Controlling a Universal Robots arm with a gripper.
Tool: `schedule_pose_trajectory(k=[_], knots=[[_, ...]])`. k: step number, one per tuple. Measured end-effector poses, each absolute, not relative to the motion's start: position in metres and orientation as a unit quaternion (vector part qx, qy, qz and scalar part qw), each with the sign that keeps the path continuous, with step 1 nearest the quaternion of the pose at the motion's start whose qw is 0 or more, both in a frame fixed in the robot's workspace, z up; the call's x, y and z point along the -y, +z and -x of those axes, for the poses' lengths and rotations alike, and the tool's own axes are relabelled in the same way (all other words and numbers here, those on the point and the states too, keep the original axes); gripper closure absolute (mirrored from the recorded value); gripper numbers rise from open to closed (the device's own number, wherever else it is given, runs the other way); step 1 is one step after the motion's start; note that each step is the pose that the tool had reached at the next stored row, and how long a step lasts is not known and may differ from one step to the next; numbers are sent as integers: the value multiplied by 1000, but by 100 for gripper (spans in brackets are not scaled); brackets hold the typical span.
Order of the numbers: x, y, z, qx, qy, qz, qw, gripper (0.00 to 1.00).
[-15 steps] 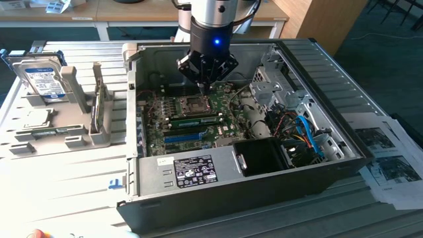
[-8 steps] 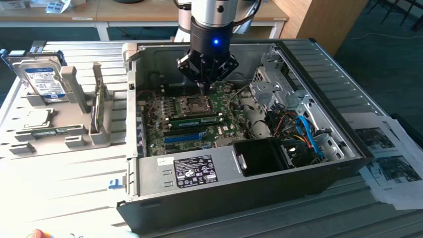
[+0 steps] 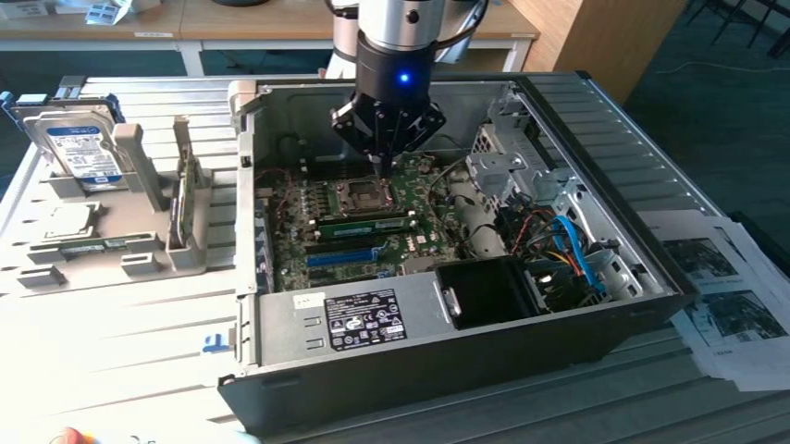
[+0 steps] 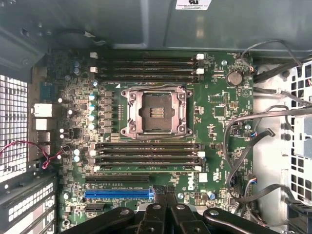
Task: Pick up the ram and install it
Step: 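Press down the ram until it locks into place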
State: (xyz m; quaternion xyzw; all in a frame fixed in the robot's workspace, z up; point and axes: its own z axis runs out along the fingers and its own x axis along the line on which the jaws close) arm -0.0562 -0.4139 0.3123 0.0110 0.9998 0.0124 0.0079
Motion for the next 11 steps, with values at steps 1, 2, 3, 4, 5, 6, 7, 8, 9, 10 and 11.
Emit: schedule_pose_trajectory(k=[1,2,3,4,5,6,7,8,9,10,11], knots=[[414,312,56,-1000,12,-11,7,90],[414,312,55,-1000,12,-11,6,90],[414,312,55,-1000,12,-11,5,90],[414,312,54,-1000,12,-11,4,90],[414,312,54,-1000,12,-11,3,90],[414,312,53,-1000,12,-11,3,90],[414,312,54,-1000,12,-11,3,90],[414,312,53,-1000,12,-11,3,90],[414,312,53,-1000,12,-11,3,90],[414,312,53,-1000,12,-11,3,90],[414,312,53,-1000,12,-11,3,90]])
